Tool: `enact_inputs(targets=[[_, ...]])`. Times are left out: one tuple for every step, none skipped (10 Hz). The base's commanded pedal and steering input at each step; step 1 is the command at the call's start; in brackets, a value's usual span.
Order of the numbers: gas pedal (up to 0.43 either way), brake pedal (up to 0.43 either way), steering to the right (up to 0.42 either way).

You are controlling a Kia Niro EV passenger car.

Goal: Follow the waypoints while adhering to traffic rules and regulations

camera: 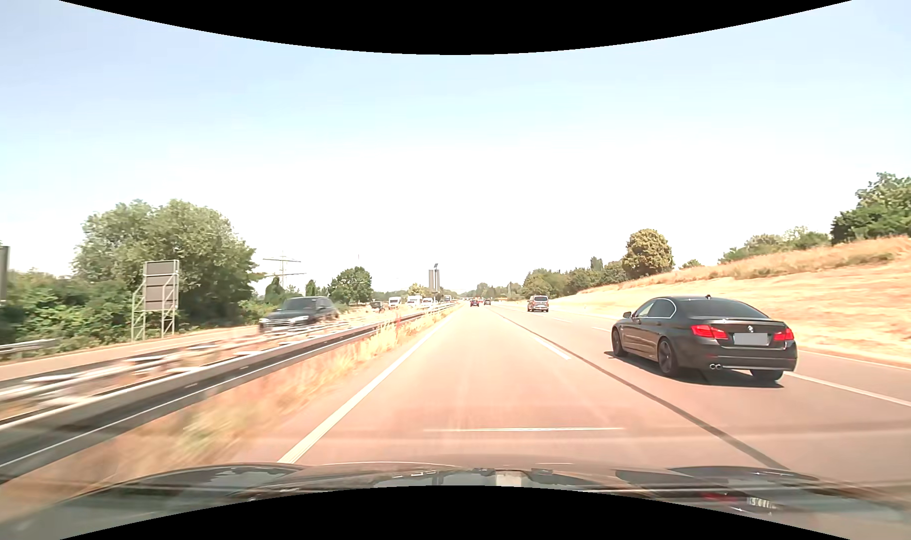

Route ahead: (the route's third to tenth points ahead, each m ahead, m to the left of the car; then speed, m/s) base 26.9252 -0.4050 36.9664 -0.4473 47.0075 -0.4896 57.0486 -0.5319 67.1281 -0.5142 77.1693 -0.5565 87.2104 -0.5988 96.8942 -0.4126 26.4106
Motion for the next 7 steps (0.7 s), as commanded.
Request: enact_inputs(targets=[[0.15, 0.0, -0.001], [0.15, 0.0, -0.001], [0.157, 0.0, -0.001], [0.157, 0.0, 0.0], [0.157, 0.0, 0.0], [0.157, 0.0, 0.0], [0.157, 0.0, 0.0]])
